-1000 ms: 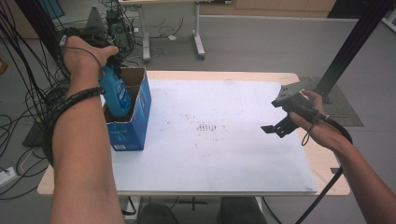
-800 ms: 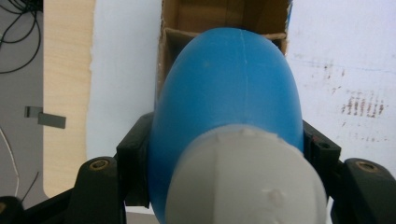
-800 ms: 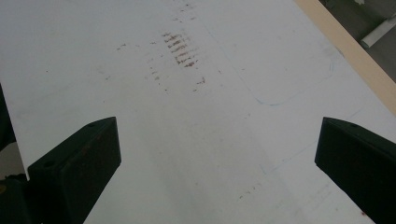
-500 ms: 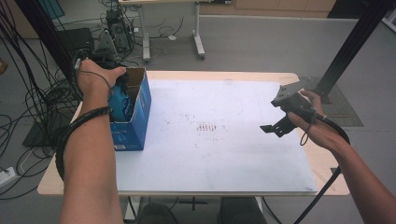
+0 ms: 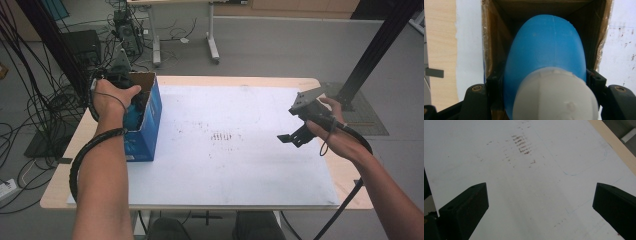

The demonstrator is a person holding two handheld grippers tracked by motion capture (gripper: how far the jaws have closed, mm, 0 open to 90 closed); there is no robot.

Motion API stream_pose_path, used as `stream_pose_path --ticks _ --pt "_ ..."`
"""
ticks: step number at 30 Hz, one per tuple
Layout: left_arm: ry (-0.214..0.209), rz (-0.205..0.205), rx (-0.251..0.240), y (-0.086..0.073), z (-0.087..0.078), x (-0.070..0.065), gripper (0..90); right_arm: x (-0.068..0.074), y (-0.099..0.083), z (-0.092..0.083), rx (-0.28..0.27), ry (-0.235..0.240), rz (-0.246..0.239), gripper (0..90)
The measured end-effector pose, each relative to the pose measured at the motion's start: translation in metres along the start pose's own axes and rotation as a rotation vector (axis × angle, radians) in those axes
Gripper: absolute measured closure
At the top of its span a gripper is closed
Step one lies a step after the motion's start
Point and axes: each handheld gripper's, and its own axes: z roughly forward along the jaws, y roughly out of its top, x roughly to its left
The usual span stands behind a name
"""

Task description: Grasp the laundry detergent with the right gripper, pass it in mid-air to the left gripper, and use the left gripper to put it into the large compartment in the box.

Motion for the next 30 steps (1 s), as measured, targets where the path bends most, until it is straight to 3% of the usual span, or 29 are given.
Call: stream_pose_path --ticks 16,30 --pt "0.013 0.017 -0.013 -0.004 0.021 0.000 36.4 -0.002 -0.001 0.002 0.009 0.004 0.006 0.3" --pt "0.002 0.021 -0.016 -0.009 0.021 0.003 36.3 -0.002 0.006 0.002 0.023 0.003 -0.013 0.3"
